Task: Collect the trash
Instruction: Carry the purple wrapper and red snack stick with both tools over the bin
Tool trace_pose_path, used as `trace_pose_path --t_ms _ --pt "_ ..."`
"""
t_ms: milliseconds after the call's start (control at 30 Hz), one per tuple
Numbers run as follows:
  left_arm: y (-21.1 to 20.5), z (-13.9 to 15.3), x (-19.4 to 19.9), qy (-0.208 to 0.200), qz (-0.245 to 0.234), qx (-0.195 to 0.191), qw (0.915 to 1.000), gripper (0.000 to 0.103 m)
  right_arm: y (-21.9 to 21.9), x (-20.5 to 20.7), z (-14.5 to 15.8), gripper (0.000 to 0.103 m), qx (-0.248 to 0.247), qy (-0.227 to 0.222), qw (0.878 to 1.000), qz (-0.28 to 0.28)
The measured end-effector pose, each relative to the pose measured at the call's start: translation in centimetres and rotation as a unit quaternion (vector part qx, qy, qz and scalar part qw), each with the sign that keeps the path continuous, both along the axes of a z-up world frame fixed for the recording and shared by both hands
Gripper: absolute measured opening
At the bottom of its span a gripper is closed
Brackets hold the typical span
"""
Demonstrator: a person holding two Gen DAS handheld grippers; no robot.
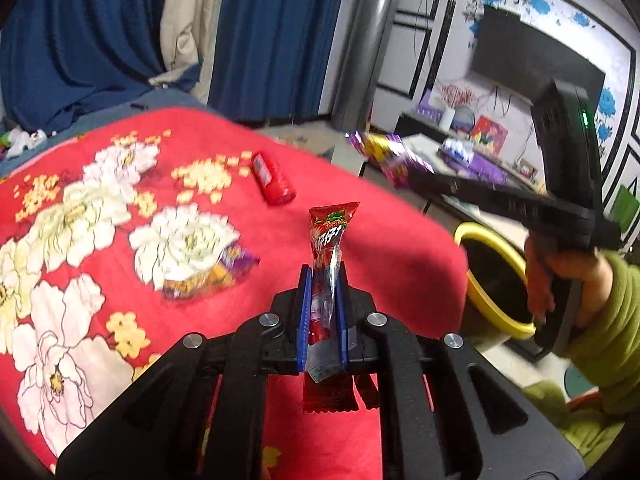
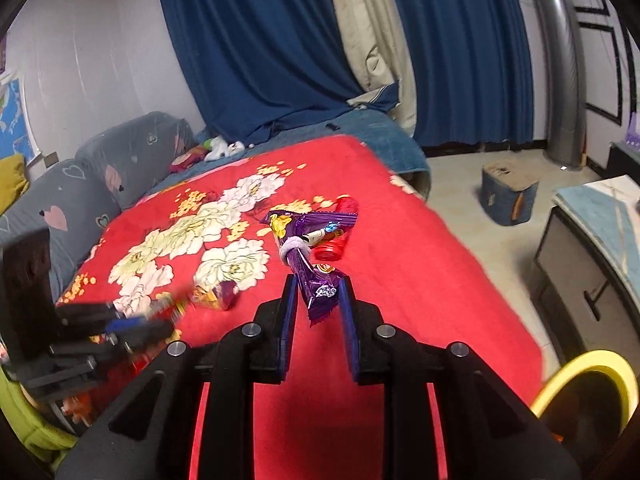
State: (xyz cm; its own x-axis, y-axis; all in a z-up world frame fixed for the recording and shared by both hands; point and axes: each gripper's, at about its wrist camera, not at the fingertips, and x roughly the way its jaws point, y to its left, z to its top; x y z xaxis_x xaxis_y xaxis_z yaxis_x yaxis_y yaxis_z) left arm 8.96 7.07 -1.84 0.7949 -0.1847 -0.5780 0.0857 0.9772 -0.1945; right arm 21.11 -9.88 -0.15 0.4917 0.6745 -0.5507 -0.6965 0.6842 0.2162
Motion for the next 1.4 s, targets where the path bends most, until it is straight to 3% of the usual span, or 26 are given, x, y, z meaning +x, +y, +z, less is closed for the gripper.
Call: trace_pose_path --t_ms 433,933,1400 --pt "-4.4 3.0 1.5 -0.041 -0.017 -0.011 0.9990 0.006 -8.2 -1.9 1.1 0.020 0.010 -0.008 0.998 -0.066" --pt "-10.1 3.4 3.5 -0.054 -0.068 -0.015 0.9961 0.006 -15.9 -3.1 0.5 0.020 0.001 -0.009 0.989 -0.146" --pt "-17.0 2.3 6.3 -0.040 -0.145 -0.006 0.9886 0.007 -22.5 -3.9 -1.8 0.020 -0.011 0.024 0.974 -0.224"
